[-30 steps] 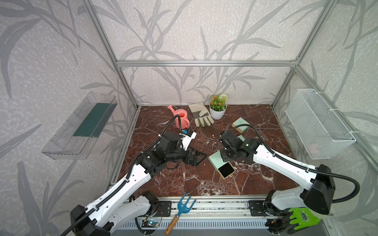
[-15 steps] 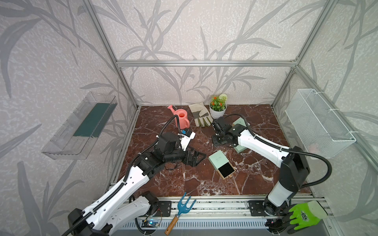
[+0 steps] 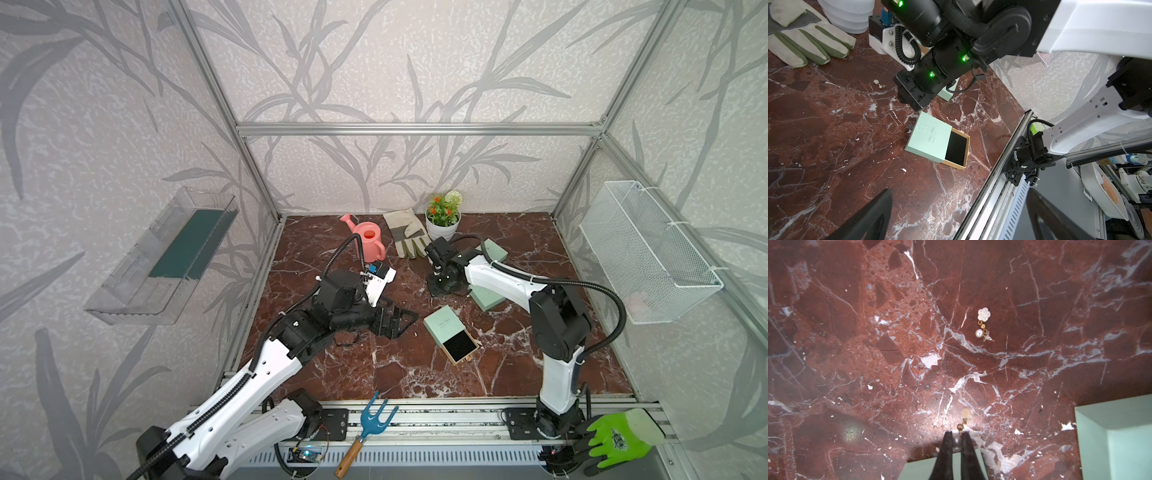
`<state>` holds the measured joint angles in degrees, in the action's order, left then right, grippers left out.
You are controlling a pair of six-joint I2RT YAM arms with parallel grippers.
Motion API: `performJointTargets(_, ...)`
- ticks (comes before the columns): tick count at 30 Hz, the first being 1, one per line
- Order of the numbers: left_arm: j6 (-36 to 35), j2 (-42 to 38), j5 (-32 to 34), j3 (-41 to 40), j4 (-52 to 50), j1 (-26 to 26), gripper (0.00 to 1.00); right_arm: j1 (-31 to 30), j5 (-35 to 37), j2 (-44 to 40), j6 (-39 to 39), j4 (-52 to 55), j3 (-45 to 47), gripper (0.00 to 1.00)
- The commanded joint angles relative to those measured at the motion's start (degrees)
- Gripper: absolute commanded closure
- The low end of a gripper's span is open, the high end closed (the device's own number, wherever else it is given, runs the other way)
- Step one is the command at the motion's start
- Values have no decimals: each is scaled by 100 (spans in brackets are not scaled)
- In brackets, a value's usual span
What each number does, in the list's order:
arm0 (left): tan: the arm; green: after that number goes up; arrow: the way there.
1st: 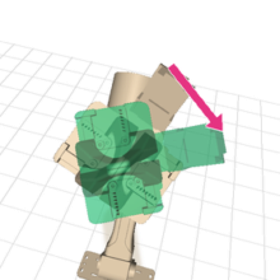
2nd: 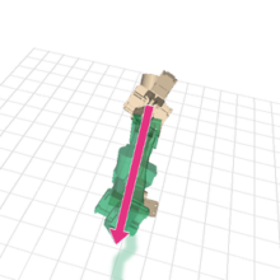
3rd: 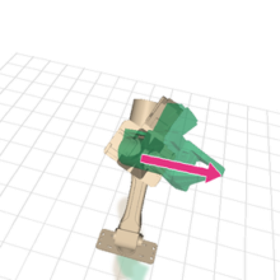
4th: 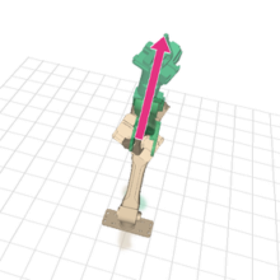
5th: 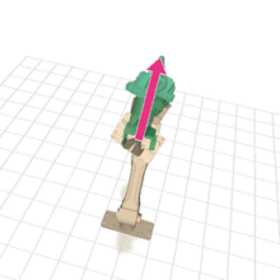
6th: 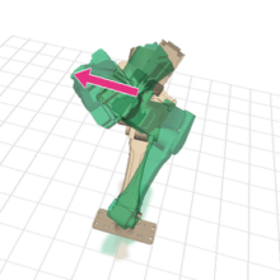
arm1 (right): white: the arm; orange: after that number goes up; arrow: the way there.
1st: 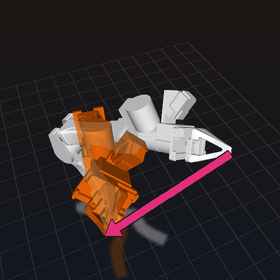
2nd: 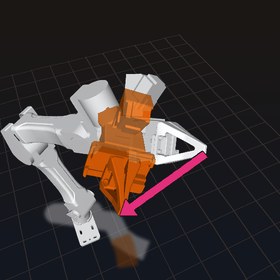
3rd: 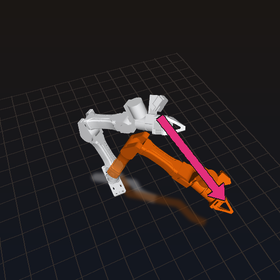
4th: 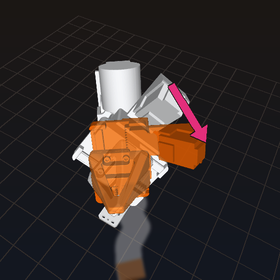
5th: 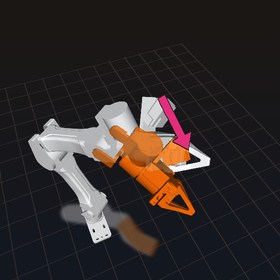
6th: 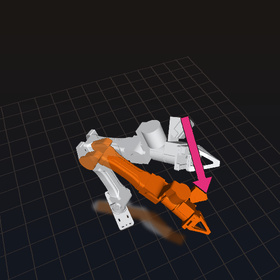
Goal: Take out the earrings from the drawer-style jewelry box
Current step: Place the earring at the center of the board.
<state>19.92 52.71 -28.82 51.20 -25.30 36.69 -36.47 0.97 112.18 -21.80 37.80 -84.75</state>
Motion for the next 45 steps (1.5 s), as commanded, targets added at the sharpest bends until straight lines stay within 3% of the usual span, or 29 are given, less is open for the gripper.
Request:
performJointTargets(1,-163,-68,43,34,-46,3,1,12,-79,140,62,6,-165,94)
performJointTargets(25,-164,-95,61,29,-55,2,1,154,-228,552,84,36,-340,95)
performJointTargets(45,-173,-120,99,27,-55,-5,1,183,-256,727,82,86,-419,87)
